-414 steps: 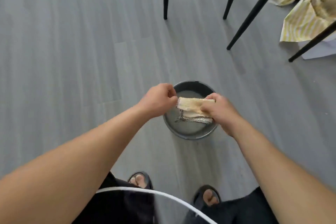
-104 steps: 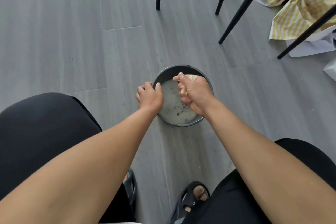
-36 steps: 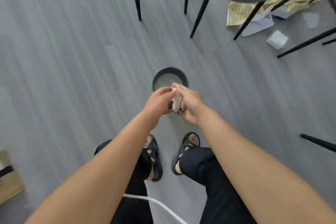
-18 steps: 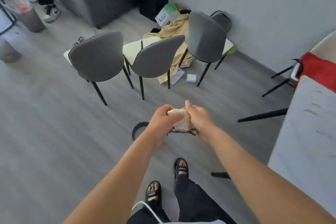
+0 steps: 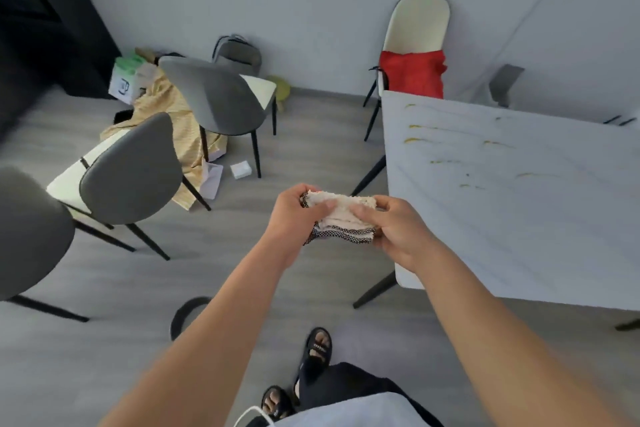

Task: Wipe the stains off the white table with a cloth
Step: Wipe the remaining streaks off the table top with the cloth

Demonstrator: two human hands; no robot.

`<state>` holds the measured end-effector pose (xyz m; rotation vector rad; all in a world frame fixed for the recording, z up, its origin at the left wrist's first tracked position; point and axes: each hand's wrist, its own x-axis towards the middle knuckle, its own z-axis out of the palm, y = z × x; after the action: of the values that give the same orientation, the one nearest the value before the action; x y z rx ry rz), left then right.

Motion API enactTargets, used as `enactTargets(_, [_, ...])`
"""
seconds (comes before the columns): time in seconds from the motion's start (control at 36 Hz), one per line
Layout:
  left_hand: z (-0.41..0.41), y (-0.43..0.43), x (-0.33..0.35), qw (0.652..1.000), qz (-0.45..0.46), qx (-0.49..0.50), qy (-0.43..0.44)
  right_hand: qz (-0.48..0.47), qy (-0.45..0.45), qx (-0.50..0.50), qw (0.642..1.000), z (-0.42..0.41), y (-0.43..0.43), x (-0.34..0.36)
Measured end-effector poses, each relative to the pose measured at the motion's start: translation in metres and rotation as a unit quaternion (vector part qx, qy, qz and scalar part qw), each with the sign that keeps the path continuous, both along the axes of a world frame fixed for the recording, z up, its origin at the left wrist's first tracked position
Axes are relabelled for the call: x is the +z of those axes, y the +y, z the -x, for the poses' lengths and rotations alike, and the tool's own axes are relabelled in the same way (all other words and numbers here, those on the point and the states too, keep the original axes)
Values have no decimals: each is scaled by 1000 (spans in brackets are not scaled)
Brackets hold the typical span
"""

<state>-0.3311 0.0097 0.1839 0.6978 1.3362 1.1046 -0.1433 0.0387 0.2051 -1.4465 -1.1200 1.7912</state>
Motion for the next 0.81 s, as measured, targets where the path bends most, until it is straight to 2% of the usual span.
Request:
enactTargets(0.17, [-25, 65, 7, 999, -1, -45, 12, -11, 17, -57, 998, -31, 55, 0])
enactTargets(0.33, [-25, 109, 6, 999, 6, -50, 2, -15, 96, -114, 989, -43, 106, 4])
enactTargets(0.5, [-19, 146, 6, 995, 1, -54, -78, 41, 174, -141, 974, -37, 137, -3])
enactTargets(0.64, [-21, 181, -7, 987, 1, -109, -121, 99, 203, -142, 964, -16, 159, -23])
enactTargets(0.72, [-20, 211, -14, 983, 10, -130, -129, 114, 236, -213, 941, -9, 181, -28])
enactTargets(0.81, [-13, 254, -18, 976, 33, -165, -138, 89, 233, -278, 927, -7, 212, -29])
